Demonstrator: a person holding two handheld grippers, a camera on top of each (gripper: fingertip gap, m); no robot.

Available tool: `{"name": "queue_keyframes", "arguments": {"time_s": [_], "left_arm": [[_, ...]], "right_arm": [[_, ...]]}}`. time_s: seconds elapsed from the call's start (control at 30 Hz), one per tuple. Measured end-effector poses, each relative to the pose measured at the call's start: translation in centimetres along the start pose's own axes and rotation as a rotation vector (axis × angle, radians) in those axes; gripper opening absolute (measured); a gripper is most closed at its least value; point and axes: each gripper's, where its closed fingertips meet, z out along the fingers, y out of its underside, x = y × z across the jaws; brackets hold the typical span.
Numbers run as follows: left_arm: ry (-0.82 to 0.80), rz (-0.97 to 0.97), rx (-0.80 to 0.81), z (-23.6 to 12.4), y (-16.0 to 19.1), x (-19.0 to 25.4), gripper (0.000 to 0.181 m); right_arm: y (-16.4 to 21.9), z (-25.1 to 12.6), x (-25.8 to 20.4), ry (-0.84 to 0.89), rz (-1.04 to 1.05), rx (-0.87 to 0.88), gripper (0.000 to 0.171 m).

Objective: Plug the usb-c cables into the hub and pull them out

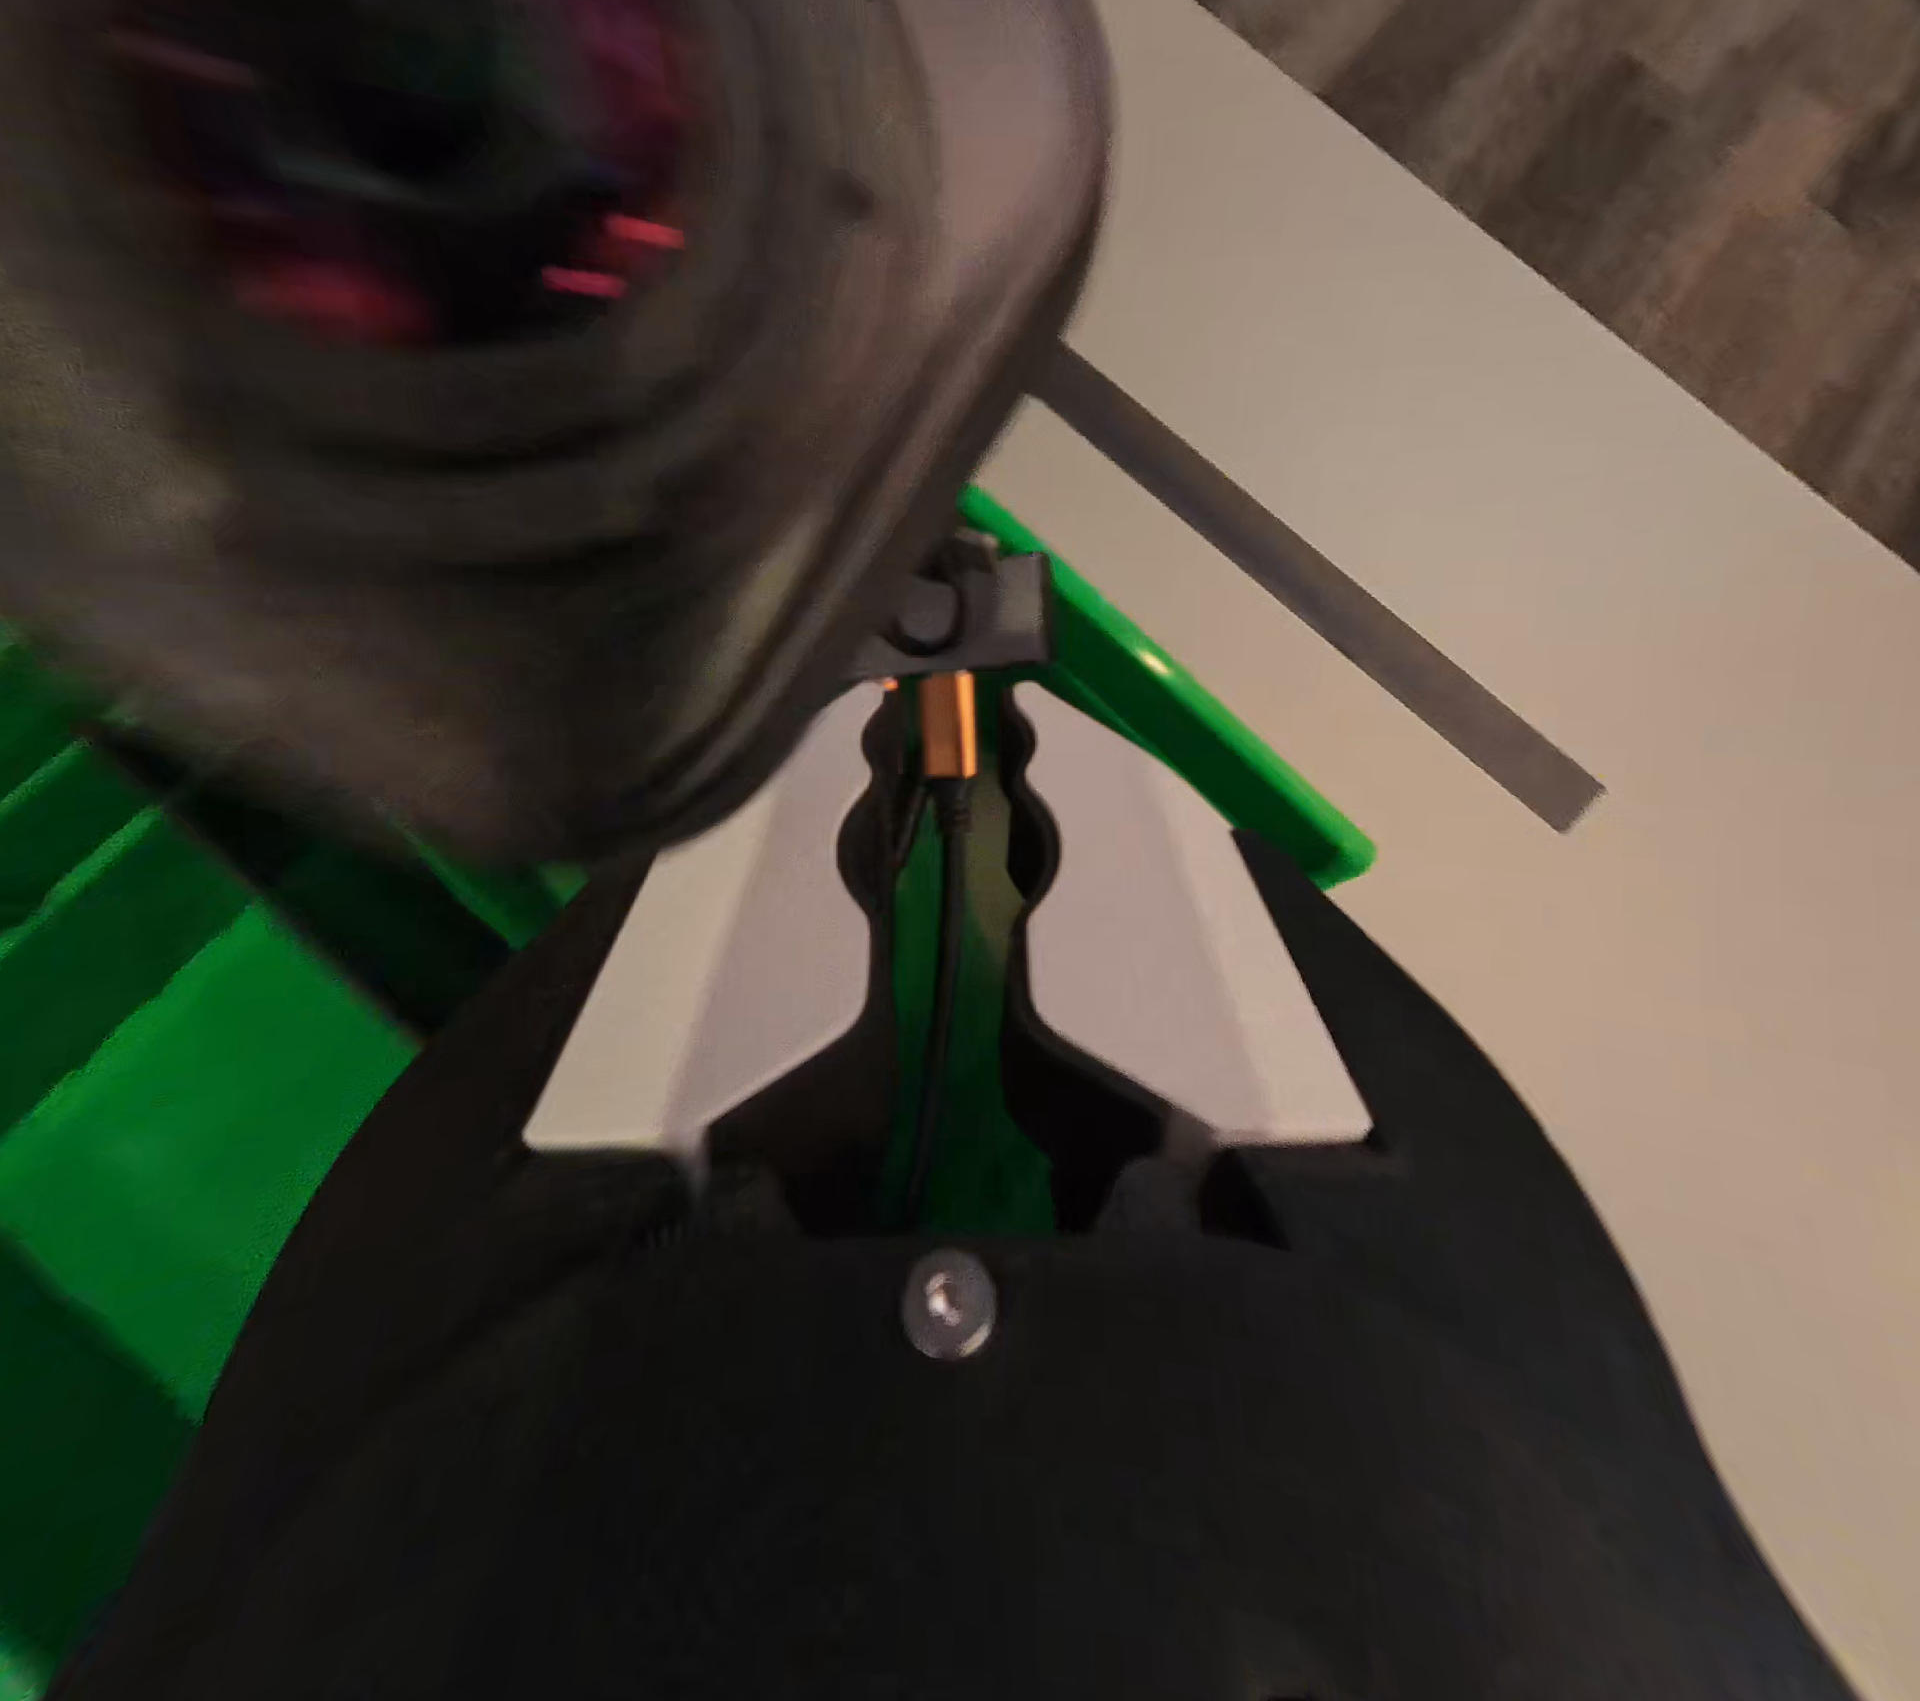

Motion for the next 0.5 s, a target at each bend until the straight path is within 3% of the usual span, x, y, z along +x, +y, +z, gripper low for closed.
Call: {"name": "queue_keyframes", "arguments": {"time_s": [0.07, 0.33, 0.5], "left_arm": [[0.014, -0.017, 0.03, -0.3, -0.1, 0.1, 0.036], [0.082, -0.188, 0.283, -4.4, 0.4, -1.2, 0.041], [0.027, -0.223, 0.384, -6.4, 2.4, -2.6, 0.044]], "right_arm": [[0.2, 1.3, 0.8, 0.059, 0.075, -0.02, 0.018], [-0.4, 2.0, 0.4, 0.016, 0.215, 0.039, 0.016], [-0.7, 1.7, 0.5, 0.026, 0.24, 0.043, 0.016]]}}
